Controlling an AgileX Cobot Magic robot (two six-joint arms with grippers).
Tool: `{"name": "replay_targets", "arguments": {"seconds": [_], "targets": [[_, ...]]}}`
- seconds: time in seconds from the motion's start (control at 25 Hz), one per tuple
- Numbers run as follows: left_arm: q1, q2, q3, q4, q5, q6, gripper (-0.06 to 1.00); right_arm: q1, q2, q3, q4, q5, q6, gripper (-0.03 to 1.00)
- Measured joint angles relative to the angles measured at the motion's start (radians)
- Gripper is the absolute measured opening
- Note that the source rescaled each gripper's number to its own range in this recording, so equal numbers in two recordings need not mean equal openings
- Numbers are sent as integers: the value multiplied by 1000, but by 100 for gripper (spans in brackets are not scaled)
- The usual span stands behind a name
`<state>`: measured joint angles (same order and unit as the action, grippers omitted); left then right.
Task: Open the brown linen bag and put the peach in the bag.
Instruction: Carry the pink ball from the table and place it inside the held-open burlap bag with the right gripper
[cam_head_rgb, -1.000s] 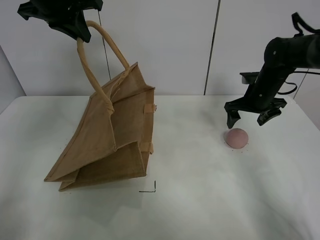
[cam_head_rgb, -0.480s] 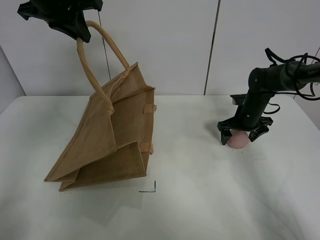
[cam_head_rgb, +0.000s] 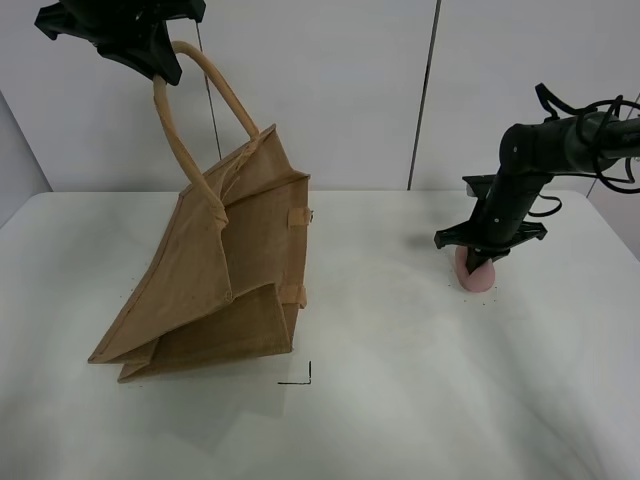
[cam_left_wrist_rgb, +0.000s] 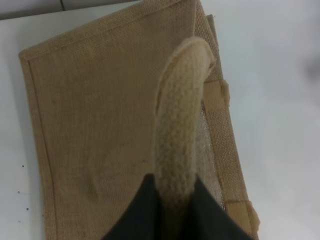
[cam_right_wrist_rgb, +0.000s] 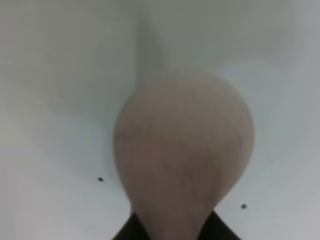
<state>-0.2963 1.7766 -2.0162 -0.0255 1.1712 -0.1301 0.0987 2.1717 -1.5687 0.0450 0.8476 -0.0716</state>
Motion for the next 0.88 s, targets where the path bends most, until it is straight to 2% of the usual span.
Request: {"name": "replay_targets", "arguments": {"seconds": [0.12,0.24,0.36,0.48,0.6,0.88], "targets": [[0,0,0,-1,1,0,0,1,-58,-65,40,46,-23,0],[0,0,0,-1,1,0,0,22,-141,-140,135,112,-89,0],[0,-11,0,-1,1,0,0,72,-201,-204,228,137,-176,0],[0,-30,0,0,1,0,0,138,-216,-254,293,133,-200,0],[0,-43,0,0,2,0,0,211,-210,-263,344,99,-207,0],[0,-45,0,0,2,2,0,406,-116,-265,490,-103,-297,0]]}}
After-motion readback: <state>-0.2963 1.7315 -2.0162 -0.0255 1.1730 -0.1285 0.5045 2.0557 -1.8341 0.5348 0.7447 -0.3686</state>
